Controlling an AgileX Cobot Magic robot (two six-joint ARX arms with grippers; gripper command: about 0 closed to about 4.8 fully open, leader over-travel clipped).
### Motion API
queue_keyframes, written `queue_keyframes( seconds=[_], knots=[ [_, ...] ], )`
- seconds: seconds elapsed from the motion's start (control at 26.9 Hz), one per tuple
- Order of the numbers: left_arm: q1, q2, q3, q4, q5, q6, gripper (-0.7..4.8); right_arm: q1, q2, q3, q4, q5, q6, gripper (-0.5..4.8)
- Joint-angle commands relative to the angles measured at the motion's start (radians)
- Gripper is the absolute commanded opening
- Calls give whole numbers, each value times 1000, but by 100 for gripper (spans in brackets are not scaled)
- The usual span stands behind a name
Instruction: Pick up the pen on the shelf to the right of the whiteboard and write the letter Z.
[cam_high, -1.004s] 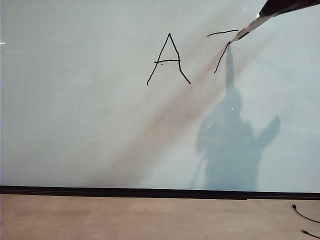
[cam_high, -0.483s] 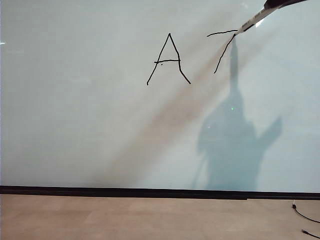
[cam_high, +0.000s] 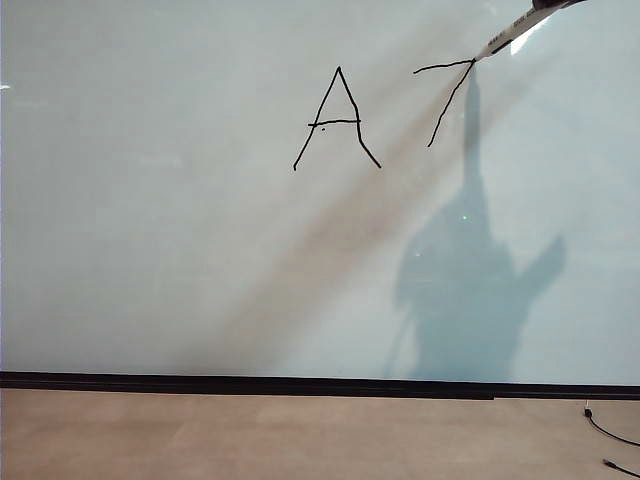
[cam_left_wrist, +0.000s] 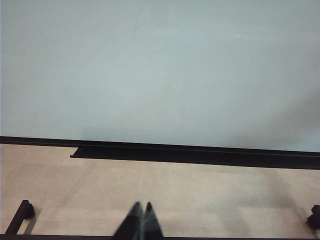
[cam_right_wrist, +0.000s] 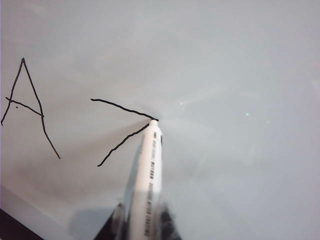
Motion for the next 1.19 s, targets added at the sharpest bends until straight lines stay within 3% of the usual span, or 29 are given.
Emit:
queue_keyframes(
  seconds=[0.04,0.33,0.48,0.74,1.19],
  knots=[
    [0,0,2,11,0,5,-4,-1,-18,2,-37,-37,-2,-9],
    [0,0,2,11,0,5,-4,70,-119,-125,-40,-58,47,-9],
    [0,0,2,11,0,5,-4,75,-89,-240,136,-113,124,-9],
    [0,0,2,11,0,5,-4,74,118,-235,353,-116,178,-9],
    [0,0,2,11,0,5,-4,72,159,-227,376,-60,179,-9]
  ],
)
